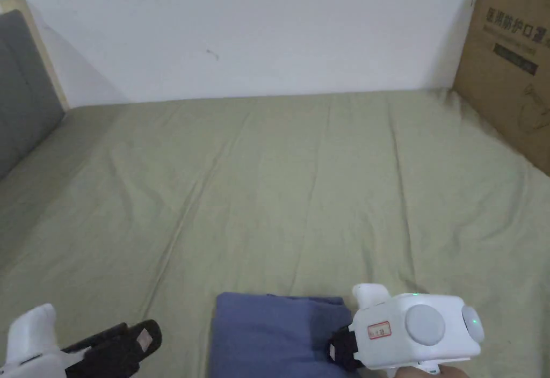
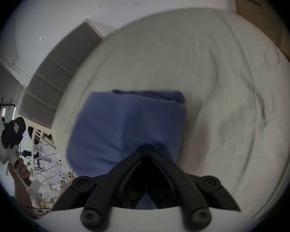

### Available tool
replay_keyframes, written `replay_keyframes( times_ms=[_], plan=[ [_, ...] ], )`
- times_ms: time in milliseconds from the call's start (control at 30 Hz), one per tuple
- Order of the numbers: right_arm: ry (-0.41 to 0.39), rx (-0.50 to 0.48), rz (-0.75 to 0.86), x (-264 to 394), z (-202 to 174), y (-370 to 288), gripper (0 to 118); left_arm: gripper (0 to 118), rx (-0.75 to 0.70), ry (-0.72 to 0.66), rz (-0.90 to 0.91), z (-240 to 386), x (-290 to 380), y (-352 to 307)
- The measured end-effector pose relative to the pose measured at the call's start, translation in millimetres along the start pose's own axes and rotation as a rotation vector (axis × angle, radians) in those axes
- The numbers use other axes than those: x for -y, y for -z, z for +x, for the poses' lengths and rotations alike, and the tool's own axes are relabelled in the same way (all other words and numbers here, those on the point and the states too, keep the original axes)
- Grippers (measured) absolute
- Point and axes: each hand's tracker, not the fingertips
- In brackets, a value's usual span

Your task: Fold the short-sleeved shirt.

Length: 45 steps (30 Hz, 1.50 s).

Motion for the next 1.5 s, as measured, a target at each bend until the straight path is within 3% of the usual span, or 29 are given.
replay_keyframes(
  times_ms=[67, 200, 267, 300, 367, 500, 533, 567, 600, 667, 733, 900, 933, 1033, 1067, 1200, 1300, 1367, 1400, 1433, 1467, 1500],
  plan=[
    [0.018, -0.055, 0.038, 1.0, 2.8, -6.1, 0, 1, 0.144, -0.222, -0.09, -42.8, -2.1, 28.2],
    [-0.042, -0.051, 0.042, 6.6, 0.1, -11.6, 0, 5, 0.209, -0.338, -0.134, -101.2, -6.6, 78.9],
    [-0.058, -0.044, 0.05, 8.6, -1.0, -9.3, 0, 30, 0.278, -0.408, -0.189, -119.8, -7.0, 105.0],
    [-0.06, -0.042, 0.052, 8.9, -1.4, -9.0, 0, 58, 0.317, -0.435, -0.23, -124.7, -5.5, 119.6],
    [-0.044, -0.044, 0.052, 8.9, -0.2, -9.1, 0, 89, 0.323, -0.451, -0.344, -123.5, 1.3, 148.4],
    [0.157, -0.119, 0.054, 11.4, 13.5, -8.3, 0, 77, 0.418, -0.365, -0.436, -98.3, 10.5, 196.6],
    [0.189, -0.138, 0.056, 12.3, 2.0, -7.0, 0, 62, 0.382, -0.327, -0.422, -93.2, 11.3, 203.0],
    [0.218, -0.157, 0.061, 12.7, 1.0, -6.6, 0, 33, 0.275, -0.278, -0.402, -89.0, 13.2, 209.3],
    [0.229, -0.165, 0.069, 12.5, 0.6, -6.4, 0, 22, 0.153, -0.221, -0.397, -87.7, 16.0, 212.8],
    [0.249, -0.142, 0.04, 17.2, 21.5, -8.4, 0, 21, 0.247, -0.255, -0.37, -82.6, 17.0, 204.0],
    [0.249, -0.139, 0.059, 12.3, 15.6, -14.8, 0, 21, 0.199, -0.215, -0.383, -72.1, 10.8, 194.2],
    [0.149, -0.122, 0.132, 23.5, -6.1, -50.3, 0, 20, 0.133, -0.076, -0.31, -56.6, -35.8, 119.4],
    [-0.128, -0.009, 0.36, 14.4, -11.4, -70.8, 0, 20, 0.085, -0.04, -0.289, -59.4, -49.8, 97.7],
    [-0.18, 0.006, 0.36, 48.9, -45.8, -89.2, 0, 20, -0.114, 0.068, -0.303, -77.8, -94.2, 38.4],
    [0.028, -0.102, 0.155, 47.3, -35.5, -88.4, 0, 20, -0.195, 0.112, -0.319, -84.7, -108.6, 18.1],
    [-0.074, -0.032, 0.208, 51.9, -49.7, -101.3, 0, 20, -0.437, 0.22, -0.354, -111.3, -153.9, -43.2],
    [-0.021, -0.012, 0.188, 54.1, -60.9, -101.3, 0, 20, -0.735, 0.32, -0.41, -138.9, -171.4, -62.2],
    [0.031, -0.07, 0.186, 61.2, -67.9, -101.0, 0, 20, -0.867, 0.374, -0.459, -153.2, -175.7, -67.8],
    [0.029, -0.074, 0.184, 60.5, -70.2, -98.8, 0, 23, -0.904, 0.369, -0.461, -158.8, -175.7, -70.1],
    [0.023, -0.065, 0.182, 59.5, -73.2, -96.8, 0, 37, -0.934, 0.374, -0.467, -165.4, -175.9, -69.8],
    [0.017, -0.054, 0.181, 61.3, -76.2, -97.4, 0, 62, -0.973, 0.386, -0.46, -168.2, -175.3, -71.6],
    [0.006, -0.04, 0.176, 62.0, -78.4, -98.3, 0, 98, -0.975, 0.4, -0.453, -167.0, -173.7, -74.4]
  ],
)
